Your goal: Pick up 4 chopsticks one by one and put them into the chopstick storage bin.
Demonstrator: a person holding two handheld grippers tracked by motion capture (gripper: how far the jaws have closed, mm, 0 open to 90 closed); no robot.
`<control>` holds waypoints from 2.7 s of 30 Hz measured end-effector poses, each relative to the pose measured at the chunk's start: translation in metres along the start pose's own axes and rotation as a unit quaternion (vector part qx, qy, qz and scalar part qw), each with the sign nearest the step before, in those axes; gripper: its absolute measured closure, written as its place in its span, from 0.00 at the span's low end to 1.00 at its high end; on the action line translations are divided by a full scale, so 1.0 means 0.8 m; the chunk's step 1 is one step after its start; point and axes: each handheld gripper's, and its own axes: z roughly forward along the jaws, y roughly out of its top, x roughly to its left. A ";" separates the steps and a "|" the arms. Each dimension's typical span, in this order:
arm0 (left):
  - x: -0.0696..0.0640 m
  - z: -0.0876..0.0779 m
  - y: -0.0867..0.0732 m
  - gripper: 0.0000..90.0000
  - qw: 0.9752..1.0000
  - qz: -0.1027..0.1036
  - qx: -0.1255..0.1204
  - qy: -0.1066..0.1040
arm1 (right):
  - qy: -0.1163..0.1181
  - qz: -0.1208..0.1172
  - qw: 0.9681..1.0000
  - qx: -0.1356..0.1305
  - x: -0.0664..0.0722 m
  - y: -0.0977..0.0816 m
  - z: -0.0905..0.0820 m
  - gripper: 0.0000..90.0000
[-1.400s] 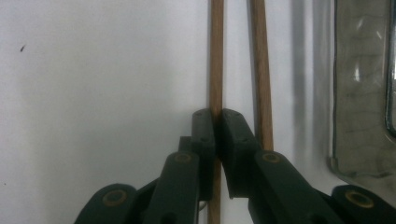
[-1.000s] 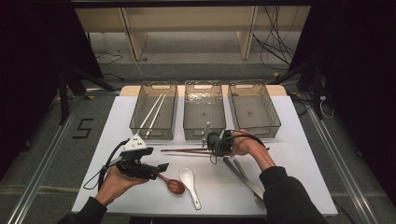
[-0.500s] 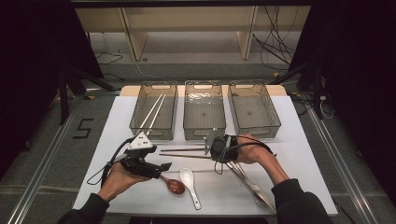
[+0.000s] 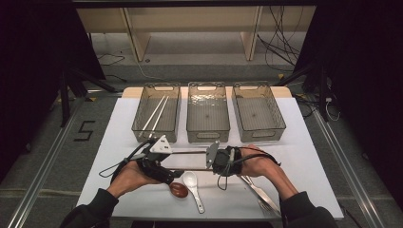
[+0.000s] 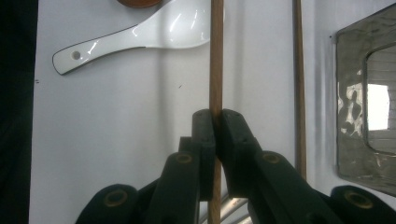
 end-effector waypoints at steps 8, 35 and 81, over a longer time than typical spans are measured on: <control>-0.005 0.013 0.009 0.30 0.998 0.033 0.041 -0.025 | 0.000 -0.004 1.000 -0.001 0.008 -0.002 -0.002 0.94; -0.017 0.029 0.020 0.90 0.984 0.089 0.107 -0.113 | 0.004 -0.027 1.000 -0.002 0.018 0.002 -0.003 0.94; 0.105 -0.028 0.007 0.94 0.993 -0.104 -0.013 0.047 | -0.109 0.353 0.899 -0.235 0.047 -0.113 -0.045 0.31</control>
